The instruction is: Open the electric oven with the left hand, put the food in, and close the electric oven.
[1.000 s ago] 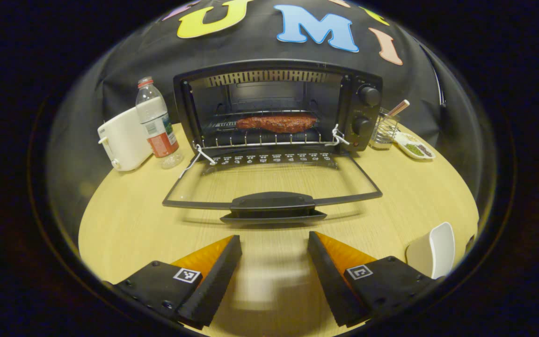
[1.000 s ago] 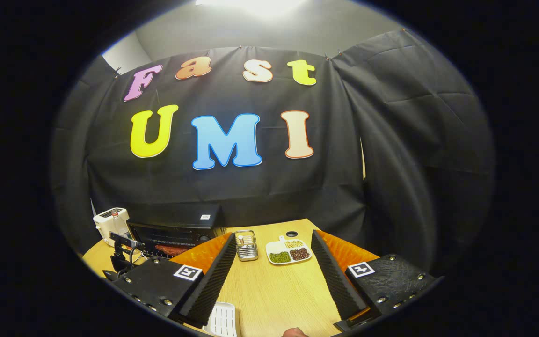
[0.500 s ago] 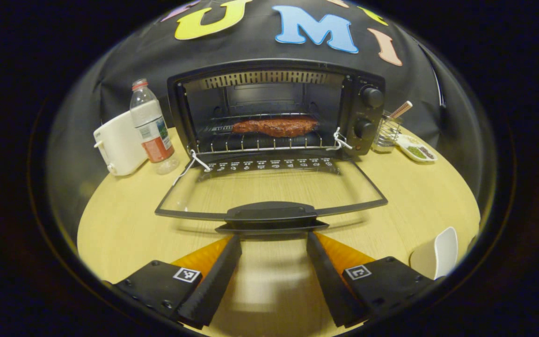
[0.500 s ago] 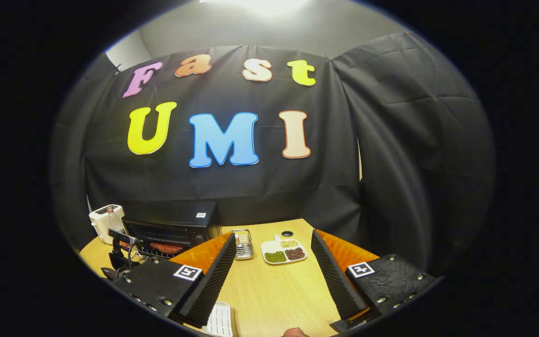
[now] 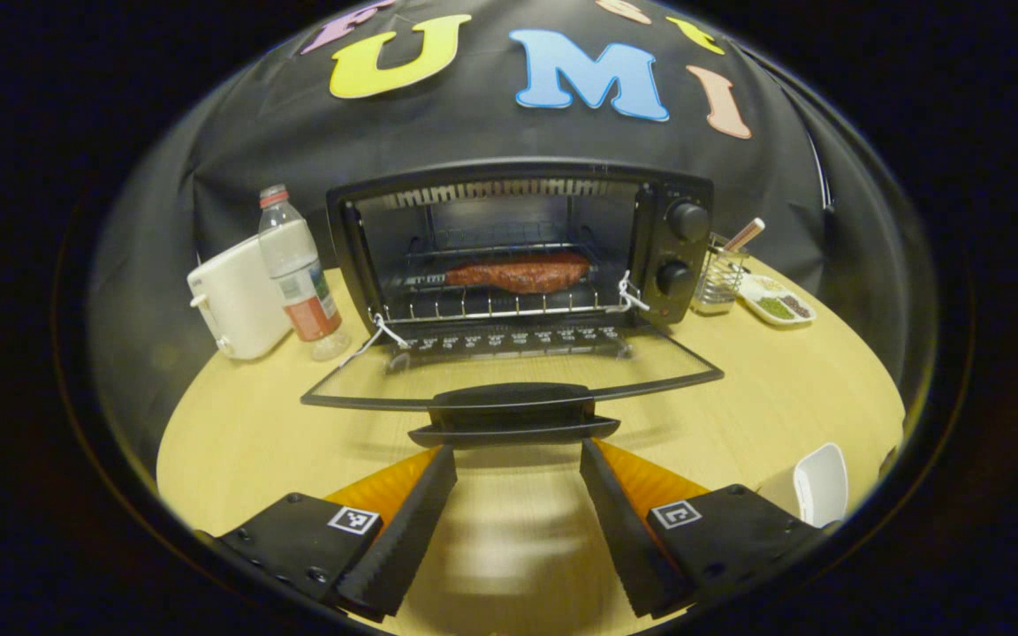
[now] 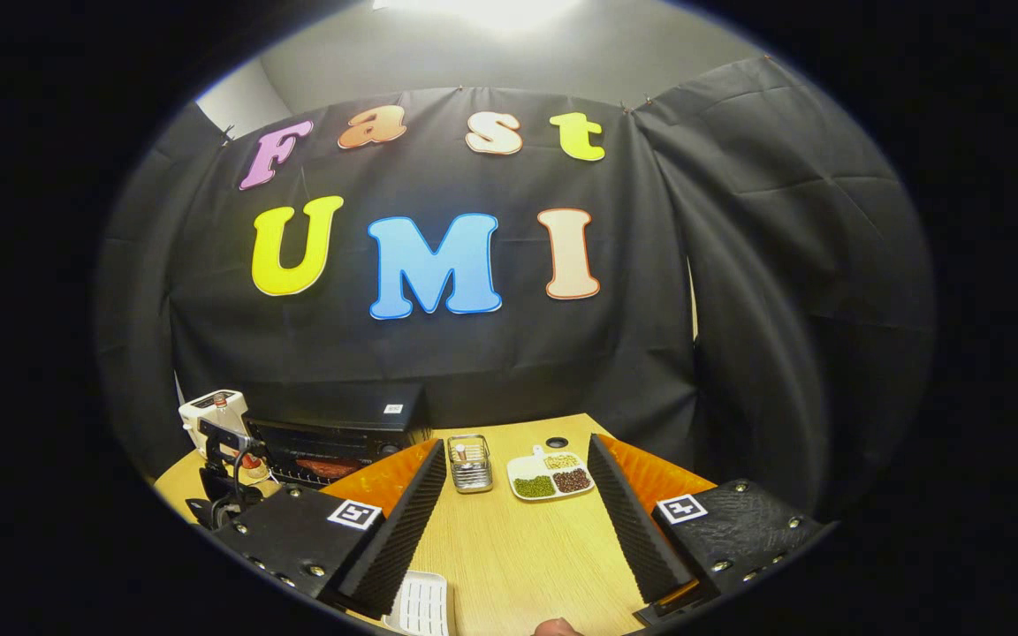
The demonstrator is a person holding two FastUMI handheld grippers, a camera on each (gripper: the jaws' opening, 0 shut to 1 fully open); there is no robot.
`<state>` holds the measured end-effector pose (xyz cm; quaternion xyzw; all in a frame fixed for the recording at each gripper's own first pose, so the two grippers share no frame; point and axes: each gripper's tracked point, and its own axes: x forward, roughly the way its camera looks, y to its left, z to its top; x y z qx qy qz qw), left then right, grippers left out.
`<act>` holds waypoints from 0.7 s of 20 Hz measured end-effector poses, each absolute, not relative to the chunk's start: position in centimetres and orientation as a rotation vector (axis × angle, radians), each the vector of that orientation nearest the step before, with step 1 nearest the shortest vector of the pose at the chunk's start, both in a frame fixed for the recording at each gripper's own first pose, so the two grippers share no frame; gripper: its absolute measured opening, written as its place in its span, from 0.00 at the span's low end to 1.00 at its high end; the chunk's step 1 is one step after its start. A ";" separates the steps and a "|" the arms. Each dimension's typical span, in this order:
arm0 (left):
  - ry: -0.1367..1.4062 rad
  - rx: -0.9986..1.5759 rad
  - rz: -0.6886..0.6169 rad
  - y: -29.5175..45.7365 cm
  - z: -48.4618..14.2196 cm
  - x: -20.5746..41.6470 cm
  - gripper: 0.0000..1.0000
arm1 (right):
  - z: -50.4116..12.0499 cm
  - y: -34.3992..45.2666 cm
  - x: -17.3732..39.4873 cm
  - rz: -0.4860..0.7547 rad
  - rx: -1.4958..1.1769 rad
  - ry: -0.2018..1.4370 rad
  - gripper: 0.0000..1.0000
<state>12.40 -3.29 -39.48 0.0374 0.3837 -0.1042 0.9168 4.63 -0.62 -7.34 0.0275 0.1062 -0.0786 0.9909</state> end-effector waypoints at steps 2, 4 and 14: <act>0.767 0.071 -0.214 -3.4 -38.4 13.4 0.96 | -7.5 -0.3 4.8 -0.149 0.065 0.217 0.98; 0.746 0.067 -0.214 -3.4 -37.0 14.2 0.96 | -7.6 -0.2 4.9 -0.143 0.070 0.220 0.98; 0.582 0.053 -0.211 -4.0 -31.1 20.5 1.00 | -7.8 -1.0 4.7 -0.166 0.078 0.227 0.98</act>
